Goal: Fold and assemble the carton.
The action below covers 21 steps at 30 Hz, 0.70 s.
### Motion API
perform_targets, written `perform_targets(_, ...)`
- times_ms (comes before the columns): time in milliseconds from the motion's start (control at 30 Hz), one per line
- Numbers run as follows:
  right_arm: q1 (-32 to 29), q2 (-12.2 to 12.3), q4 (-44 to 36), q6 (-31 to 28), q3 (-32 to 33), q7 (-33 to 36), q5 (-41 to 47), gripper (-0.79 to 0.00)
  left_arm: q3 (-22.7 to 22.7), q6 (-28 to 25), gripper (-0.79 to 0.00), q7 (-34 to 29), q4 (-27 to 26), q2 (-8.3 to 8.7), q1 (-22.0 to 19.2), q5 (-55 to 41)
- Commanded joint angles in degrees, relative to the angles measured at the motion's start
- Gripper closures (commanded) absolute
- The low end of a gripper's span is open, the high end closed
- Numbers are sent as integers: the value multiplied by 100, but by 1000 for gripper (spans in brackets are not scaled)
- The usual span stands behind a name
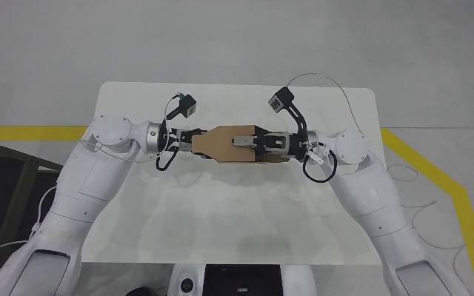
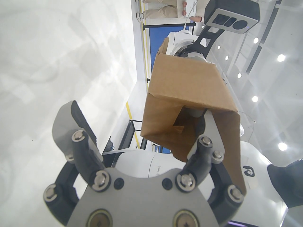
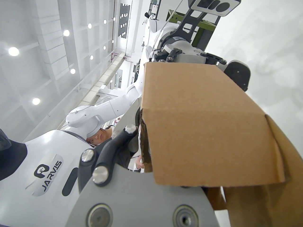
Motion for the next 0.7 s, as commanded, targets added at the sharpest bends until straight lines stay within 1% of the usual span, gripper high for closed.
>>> perform_targets(0,4,-3,8,-7,-8,-4,4,0,12,-7,-785,-1,18,-5,-13,-3)
perform_targets(367,-16,-16,61,-84,20,-76,162,0,30,-13,-785,-10,105,-24,-53,-95)
perform_targets(667,-108,49,100,-95,307,-103,113,0,-354,15,-785,52,193,81,101,-52)
